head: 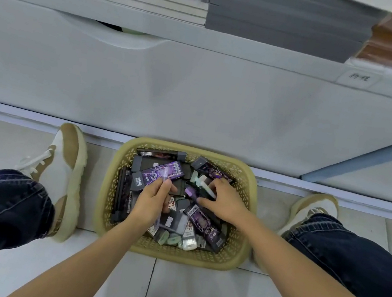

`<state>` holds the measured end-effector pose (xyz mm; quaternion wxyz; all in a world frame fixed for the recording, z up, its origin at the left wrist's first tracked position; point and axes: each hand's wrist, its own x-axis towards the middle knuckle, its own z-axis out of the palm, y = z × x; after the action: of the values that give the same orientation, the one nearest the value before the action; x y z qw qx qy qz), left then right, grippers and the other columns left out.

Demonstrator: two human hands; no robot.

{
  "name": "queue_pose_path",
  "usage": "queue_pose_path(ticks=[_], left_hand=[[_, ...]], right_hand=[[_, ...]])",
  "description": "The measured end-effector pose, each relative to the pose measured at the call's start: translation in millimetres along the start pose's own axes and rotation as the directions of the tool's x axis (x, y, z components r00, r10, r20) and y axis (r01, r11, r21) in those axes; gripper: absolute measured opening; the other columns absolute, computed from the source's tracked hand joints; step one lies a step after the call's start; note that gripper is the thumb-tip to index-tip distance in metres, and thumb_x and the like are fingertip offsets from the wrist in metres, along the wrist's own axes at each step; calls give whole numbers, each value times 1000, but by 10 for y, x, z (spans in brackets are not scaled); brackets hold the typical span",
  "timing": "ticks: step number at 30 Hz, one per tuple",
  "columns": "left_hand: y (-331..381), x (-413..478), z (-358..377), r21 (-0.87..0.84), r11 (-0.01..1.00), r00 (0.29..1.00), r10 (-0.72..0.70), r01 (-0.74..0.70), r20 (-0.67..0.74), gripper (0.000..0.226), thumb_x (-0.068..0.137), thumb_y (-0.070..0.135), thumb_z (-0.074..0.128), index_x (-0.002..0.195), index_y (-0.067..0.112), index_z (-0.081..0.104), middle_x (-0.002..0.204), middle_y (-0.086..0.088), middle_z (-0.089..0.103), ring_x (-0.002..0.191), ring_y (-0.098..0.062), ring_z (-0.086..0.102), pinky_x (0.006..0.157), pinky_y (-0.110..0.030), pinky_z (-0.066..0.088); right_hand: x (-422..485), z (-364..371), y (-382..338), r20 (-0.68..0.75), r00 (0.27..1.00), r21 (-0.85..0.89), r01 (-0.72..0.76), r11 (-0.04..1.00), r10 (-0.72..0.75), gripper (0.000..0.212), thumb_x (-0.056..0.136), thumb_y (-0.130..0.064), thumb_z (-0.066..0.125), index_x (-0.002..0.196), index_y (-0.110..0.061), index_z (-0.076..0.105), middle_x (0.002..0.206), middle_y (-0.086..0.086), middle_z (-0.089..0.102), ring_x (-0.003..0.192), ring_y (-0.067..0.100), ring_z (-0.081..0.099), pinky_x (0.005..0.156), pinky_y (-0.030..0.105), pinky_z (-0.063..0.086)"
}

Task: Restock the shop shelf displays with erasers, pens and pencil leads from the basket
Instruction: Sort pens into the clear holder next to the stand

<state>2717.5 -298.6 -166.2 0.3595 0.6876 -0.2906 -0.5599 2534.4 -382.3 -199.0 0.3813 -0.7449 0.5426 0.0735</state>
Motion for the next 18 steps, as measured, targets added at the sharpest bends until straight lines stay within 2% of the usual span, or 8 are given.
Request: queue_pose_path(ticks=[2,5,7,9,11,13,16,18], left_hand=[[-4,-3,4,25,1000,1000,-7,7,1,34,105,27,38,95,3,60,62,-2,42,58,-15,44,59,-25,45],[4,-15,9,40,999,1000,-20,19,7,34,105,28,39,96,5,62,61,0,42,57,-14,41,57,-27,42],[13,-27,-1,33,999,1000,-26,26,10,32,104,27,42,95,4,62,61,2,41,55,-12,37,56,-27,35],[39,-34,-5,1,1000,999,-22,22,35,26,102,25,48,92,3,59,63,2,38,58,-13,34,56,-27,31],[100,-59,23,-31,999,997,8,-5,83,19,98,23,56,92,5,58,65,2,41,59,-13,37,56,-25,34],[187,-97,80,-92,996,992,25,-13,121,18,92,23,64,96,6,63,69,5,54,57,-6,50,55,-18,42],[319,-148,143,-113,993,985,43,-24,165,26,88,28,68,105,8,66,80,2,68,66,-5,60,63,-21,49],[415,-197,143,-108,992,980,76,-57,181,18,91,25,66,93,7,68,66,7,64,55,-4,52,58,-18,45]], right_hand=[[-15,-20,10,39,999,55,9,998,-11,46,77,-50,75,103,-17,55,97,-5,49,81,14,50,66,29,39],[-66,-86,34,58,997,195,47,980,-60,30,80,-42,75,92,-23,56,83,-10,54,74,12,51,61,24,35],[-106,-179,38,7,996,238,83,968,-87,18,85,-37,71,82,-27,56,74,-11,55,65,8,50,60,22,36],[-144,-311,-35,-110,990,291,117,949,-88,16,89,-35,66,77,-30,57,65,-10,57,53,-2,50,54,13,39],[-169,-454,-173,-209,976,424,148,894,-63,12,90,-33,65,79,-27,65,65,-12,66,52,-8,56,54,5,40],[-193,-554,-318,-182,982,579,152,801,-55,10,90,-29,67,87,-20,71,69,-18,71,55,-8,61,54,3,40],[-249,-585,-457,-99,989,715,148,683,-110,11,89,-24,69,95,-15,73,73,-11,73,58,-2,64,58,7,46],[-288,-589,-509,-91,989,768,146,623,-120,12,88,-23,70,96,-14,73,77,-5,74,62,4,64,63,14,52]])
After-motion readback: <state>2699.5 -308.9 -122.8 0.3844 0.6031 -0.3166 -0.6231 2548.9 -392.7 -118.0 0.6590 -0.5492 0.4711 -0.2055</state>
